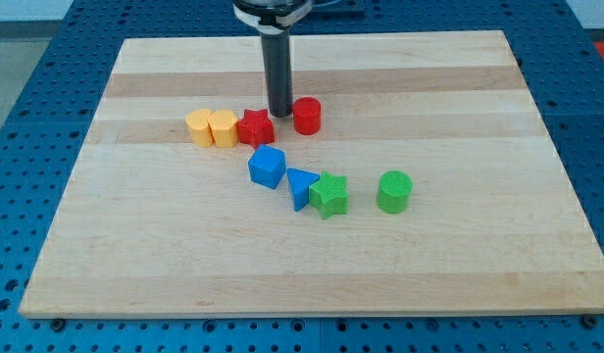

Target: Place the blue cube vertically above the blue triangle

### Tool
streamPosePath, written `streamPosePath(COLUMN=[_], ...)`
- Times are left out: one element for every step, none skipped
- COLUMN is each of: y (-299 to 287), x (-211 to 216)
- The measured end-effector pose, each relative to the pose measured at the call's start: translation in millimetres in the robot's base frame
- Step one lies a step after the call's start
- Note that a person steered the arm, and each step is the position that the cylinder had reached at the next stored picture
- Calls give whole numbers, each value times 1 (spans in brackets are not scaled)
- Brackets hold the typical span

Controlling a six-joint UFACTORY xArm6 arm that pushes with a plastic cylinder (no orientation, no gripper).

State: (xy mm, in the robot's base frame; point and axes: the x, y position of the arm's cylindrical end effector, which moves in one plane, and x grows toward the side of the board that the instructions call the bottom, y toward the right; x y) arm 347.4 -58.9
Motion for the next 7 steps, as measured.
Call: streamPosePath(y=[-38,-72,-85,-105,-144,-145,-93], x=[-21,-30,-27,-24,58,96,119])
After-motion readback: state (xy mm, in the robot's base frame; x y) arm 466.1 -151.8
